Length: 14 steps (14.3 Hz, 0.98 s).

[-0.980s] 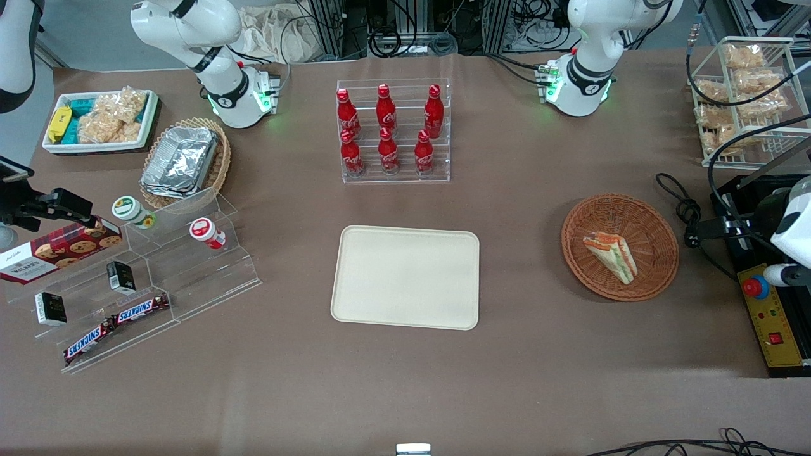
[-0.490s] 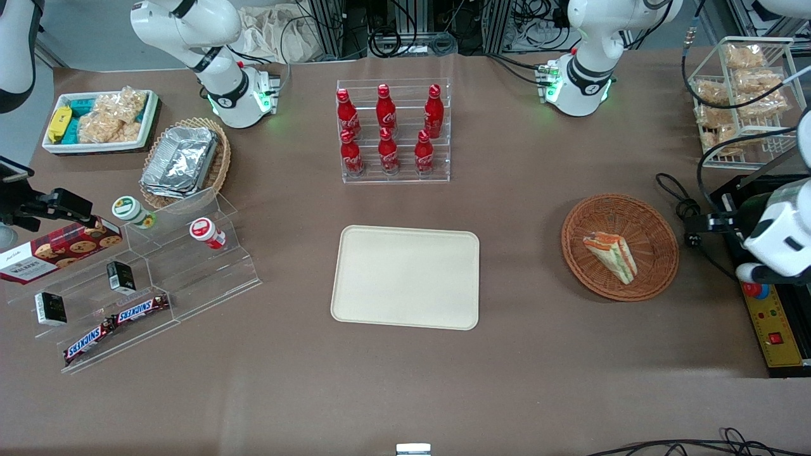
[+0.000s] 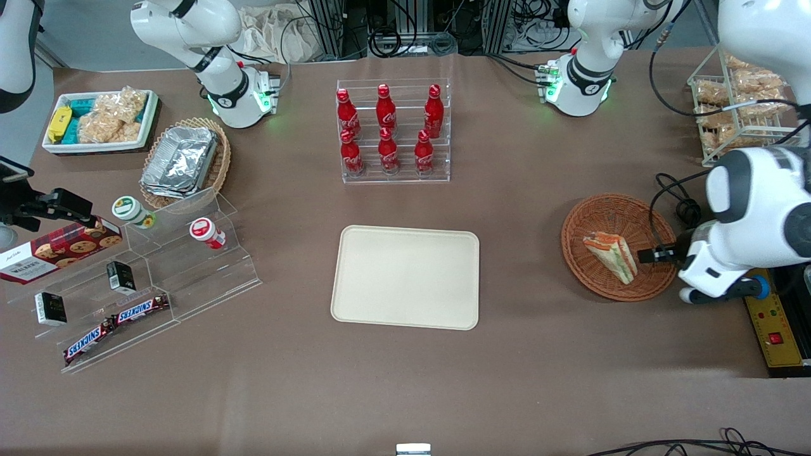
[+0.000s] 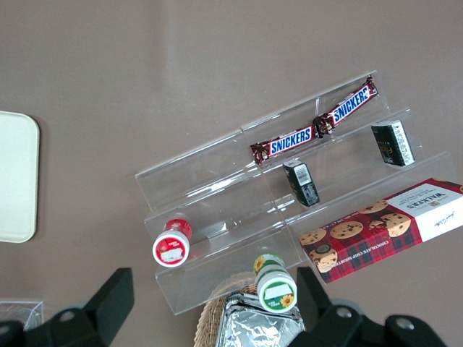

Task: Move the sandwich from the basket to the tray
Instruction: 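Lower the open left gripper over the sandwich in the wicker basket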

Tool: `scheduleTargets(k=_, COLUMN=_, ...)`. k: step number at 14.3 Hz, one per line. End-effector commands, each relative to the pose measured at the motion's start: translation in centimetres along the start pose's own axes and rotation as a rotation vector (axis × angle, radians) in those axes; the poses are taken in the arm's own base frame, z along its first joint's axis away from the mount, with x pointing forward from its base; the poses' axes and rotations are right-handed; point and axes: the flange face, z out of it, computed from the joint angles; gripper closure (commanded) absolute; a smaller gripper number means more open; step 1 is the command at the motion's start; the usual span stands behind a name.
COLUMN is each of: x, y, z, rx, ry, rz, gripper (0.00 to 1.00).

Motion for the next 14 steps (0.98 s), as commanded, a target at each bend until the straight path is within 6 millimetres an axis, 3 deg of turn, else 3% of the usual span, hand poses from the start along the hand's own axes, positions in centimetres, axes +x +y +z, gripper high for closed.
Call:
scheduleTargets(k=1, x=-0.7, y=1.1, z=3.3, rx=0.01, ry=0.015, rz=-0.097, gripper=0.01)
scheduleTargets(k=4, x=-0.7, y=1.6, z=5.9, rx=0.009, ry=0.004, rz=-0.157, gripper=0.01)
scheduleTargets(k=9, x=-0.2, y=1.8, z=8.0, rx=0.003, ry=0.002, rz=-0.257, gripper=0.01)
scheduleTargets(k=14, x=-1.4, y=1.4, z=11.1, rx=0.005, ry=0.002, rz=-0.272, gripper=0.01)
